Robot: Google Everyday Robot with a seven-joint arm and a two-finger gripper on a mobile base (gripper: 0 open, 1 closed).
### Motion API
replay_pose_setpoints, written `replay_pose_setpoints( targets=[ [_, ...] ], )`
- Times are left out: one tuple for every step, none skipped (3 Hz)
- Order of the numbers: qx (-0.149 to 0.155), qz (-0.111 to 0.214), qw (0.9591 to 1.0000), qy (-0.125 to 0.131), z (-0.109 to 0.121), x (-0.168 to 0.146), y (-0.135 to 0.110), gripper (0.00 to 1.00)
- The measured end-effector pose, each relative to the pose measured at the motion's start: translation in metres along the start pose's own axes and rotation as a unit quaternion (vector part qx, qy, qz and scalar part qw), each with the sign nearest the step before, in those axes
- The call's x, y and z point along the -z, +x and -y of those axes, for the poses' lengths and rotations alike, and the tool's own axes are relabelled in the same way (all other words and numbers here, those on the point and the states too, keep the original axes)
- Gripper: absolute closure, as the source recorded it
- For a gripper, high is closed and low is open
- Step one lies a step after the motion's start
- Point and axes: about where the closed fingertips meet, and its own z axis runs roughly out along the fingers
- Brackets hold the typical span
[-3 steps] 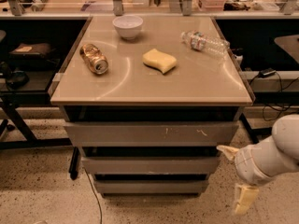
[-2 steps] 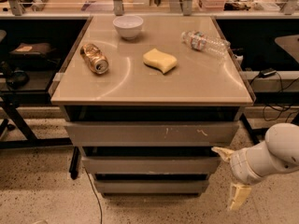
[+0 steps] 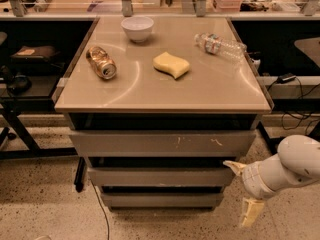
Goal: Open bottom drawer
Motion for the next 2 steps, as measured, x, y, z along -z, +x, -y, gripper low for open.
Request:
replay_pose_setpoints(
  targets=[
    [-0.003,0.015,0.9999,-0.004,0.005,-0.053,0.030,0.00],
    [-0.006,0.046,0.9989,-0.001,0.006,-0.113,0.059,0.00]
  ],
)
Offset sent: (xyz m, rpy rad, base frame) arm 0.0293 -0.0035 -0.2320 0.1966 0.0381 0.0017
